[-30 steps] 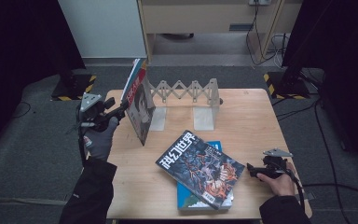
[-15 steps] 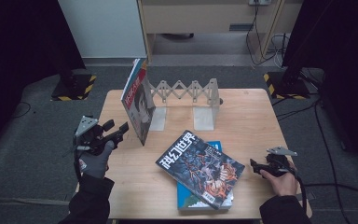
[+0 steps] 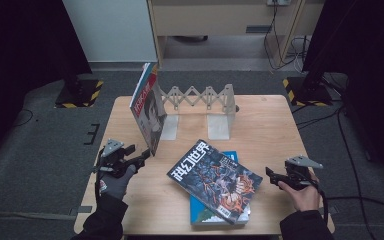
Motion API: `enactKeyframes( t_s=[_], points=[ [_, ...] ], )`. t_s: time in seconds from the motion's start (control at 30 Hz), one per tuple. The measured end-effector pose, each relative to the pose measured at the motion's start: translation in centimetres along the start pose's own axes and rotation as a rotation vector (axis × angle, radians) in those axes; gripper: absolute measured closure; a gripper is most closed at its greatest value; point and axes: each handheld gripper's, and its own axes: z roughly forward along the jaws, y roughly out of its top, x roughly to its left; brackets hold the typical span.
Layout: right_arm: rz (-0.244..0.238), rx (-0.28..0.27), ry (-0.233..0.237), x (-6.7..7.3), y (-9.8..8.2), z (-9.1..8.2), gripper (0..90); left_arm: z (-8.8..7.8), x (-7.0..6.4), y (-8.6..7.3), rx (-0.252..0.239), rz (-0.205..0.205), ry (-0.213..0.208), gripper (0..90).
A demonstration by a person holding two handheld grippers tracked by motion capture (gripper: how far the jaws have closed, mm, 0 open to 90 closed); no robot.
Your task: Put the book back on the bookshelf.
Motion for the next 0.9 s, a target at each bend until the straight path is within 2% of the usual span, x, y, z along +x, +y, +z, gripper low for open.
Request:
enactKeyframes(
  t_s=[0.07,0.1,0.17,0.23,0.37,0.4,0.53,0.6,0.73,0.9],
  points=[
    [0.001,0.002,0.008,0.1,0.0,-0.1,20.0,0.2,-0.2,-0.2,0.007,0.003,-0.005,31.6],
    [0.006,0.0,0.022,0.4,0.1,-0.2,20.2,0.7,-0.5,-0.8,0.036,0.002,-0.024,31.3],
    [0.004,-0.006,0.03,0.6,0.1,-0.3,20.3,0.9,-0.6,-1.0,0.041,0.001,-0.027,31.1],
    [-0.005,-0.009,0.044,1.1,0.3,-0.6,21.0,1.5,-1.2,-1.7,0.079,0.016,-0.051,31.1],
    [-0.018,-0.013,0.071,2.0,0.4,-0.7,21.6,1.9,-1.7,-2.1,0.093,0.019,-0.077,30.0],
    [-0.019,-0.01,0.08,2.3,0.5,-0.7,21.6,2.3,-2.0,-2.6,0.114,0.016,-0.096,30.0],
    [-0.025,0.001,0.102,3.1,0.5,-0.6,21.7,2.8,-2.6,-3.1,0.14,0.016,-0.109,29.7],
    [-0.027,0.007,0.122,3.9,0.4,-0.4,22.2,3.3,-3.6,-3.7,0.169,0.042,-0.123,29.6],
    [-0.033,0.015,0.146,4.6,0.4,-0.2,22.4,4.0,-4.4,-4.0,0.188,0.057,-0.138,28.8],
    [-0.037,0.021,0.171,5.3,0.4,0.0,22.7,4.7,-4.7,-4.5,0.22,0.047,-0.153,27.7]
  ],
)
